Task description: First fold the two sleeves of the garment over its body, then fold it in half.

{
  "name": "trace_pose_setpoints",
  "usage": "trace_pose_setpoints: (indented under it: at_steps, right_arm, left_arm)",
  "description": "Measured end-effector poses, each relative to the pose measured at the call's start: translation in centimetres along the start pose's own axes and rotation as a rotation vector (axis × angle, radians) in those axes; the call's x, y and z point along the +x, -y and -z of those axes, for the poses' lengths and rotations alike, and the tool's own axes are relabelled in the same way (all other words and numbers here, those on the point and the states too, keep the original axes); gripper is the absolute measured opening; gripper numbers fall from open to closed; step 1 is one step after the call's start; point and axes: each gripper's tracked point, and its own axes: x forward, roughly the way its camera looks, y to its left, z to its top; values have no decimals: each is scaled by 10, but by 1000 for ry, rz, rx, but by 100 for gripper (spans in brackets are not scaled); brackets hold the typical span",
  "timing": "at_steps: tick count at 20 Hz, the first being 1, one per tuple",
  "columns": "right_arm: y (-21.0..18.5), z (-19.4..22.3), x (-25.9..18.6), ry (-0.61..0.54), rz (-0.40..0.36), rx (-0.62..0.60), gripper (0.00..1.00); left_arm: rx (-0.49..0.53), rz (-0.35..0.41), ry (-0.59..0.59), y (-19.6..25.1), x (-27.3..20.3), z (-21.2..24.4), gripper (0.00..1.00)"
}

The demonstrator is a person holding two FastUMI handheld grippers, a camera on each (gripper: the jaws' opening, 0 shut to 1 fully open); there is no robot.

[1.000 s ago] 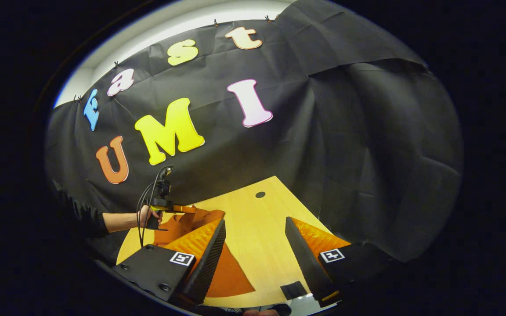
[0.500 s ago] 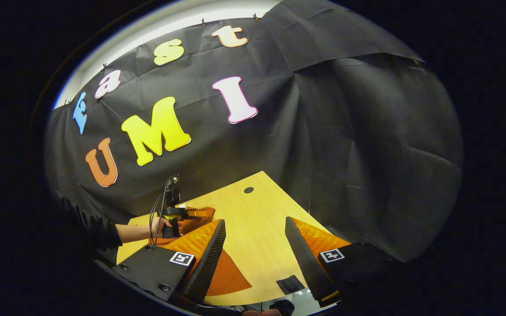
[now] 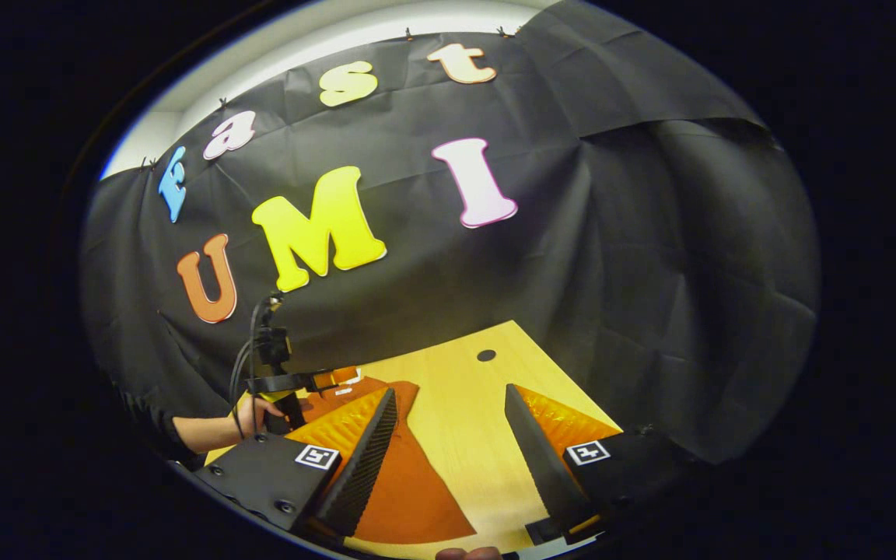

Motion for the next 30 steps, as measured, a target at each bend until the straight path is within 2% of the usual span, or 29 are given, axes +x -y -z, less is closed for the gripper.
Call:
trace_pose_setpoints:
  at_steps: [2, 4, 8, 11, 12, 14, 15, 18, 21, 23, 24, 27, 29, 30]
  right_arm:
    - [-27, -1, 15, 6, -56, -23, 90]
    - [-54, -1, 27, 10, -115, -49, 90]
    - [-115, 4, 39, 34, -215, -113, 90]
    - [-153, 11, 41, 70, -266, -182, 92]
    - [-163, 13, 40, 79, -279, -195, 94]
    - [-183, 18, 39, 77, -319, -204, 92]
    - [-189, 21, 37, 70, -334, -208, 89]
    - [-196, 28, 38, 46, -362, -209, 92]
    - [-187, 40, 38, -4, -376, -191, 92]
    - [-162, 55, 40, -51, -353, -198, 92]
    - [-146, 63, 41, -75, -333, -206, 92]
    - [-90, 91, 38, -152, -262, -233, 92]
    - [-56, 114, 32, -226, -219, -221, 92]
    - [-41, 128, 28, -265, -210, -212, 92]
  left_arm:
    - [10, 2, 98, 2, -48, -30, 99]
    - [34, -41, 194, -6, -97, -55, 98]
    - [75, -267, 379, -25, -213, -89, 100]
    - [125, -432, 475, -22, -246, -114, 98]
    - [118, -452, 491, -15, -253, -120, 100]
    - [108, -482, 518, -14, -266, -122, 97]
    - [102, -488, 519, -16, -266, -118, 97]
    - [82, -479, 496, -17, -269, -107, 100]
    - [75, -442, 448, -18, -270, -85, 98]
    - [81, -376, 350, -23, -260, -53, 100]
    - [85, -359, 302, -30, -260, -34, 97]
    - [64, -357, 157, -63, -273, 23, 99]
    - [-28, -317, 56, -73, -277, 65, 98]
    - [-104, -281, -11, -73, -282, 90, 98]
